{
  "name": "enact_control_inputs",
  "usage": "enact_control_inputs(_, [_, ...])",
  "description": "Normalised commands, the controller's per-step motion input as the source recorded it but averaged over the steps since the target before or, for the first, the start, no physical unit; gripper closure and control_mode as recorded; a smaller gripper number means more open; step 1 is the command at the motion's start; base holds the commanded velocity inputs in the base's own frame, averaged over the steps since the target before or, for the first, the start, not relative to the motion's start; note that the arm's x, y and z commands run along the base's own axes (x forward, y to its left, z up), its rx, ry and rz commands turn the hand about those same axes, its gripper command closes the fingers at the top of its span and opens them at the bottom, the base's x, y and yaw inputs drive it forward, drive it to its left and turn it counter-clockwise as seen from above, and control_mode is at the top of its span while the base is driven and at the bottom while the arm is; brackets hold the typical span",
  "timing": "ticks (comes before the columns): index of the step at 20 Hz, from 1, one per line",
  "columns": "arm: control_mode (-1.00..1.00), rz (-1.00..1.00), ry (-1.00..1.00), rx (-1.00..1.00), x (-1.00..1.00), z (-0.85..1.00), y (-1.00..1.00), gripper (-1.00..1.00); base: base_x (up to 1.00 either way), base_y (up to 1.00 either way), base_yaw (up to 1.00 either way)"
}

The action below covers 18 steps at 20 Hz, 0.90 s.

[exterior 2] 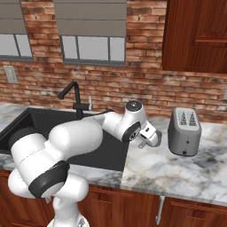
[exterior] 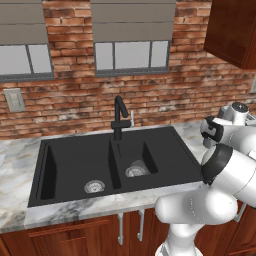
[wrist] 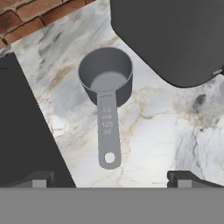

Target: Move any existing items from the left basin to the right basin for drying. Then move the measuring cup from the counter to the left basin of the sink for washing.

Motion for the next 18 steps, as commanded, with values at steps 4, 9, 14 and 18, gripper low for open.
enact_control_inputs(4, [-1.0,0.0,0.0,0.0,0.0,-0.13,-0.15,-1.0,0.0,0.0,0.0])
enact_control_inputs(9, [-1.0,0.0,0.0,0.0,0.05,-0.03,-0.03,-1.0,0.0,0.0,0.0])
enact_control_inputs(14, [-1.0,0.0,0.0,0.0,0.12,-0.05,0.0,-1.0,0.0,0.0,0.0])
enact_control_inputs(18, [-1.0,0.0,0.0,0.0,0.03,-0.09,0.0,-1.0,0.0,0.0,0.0])
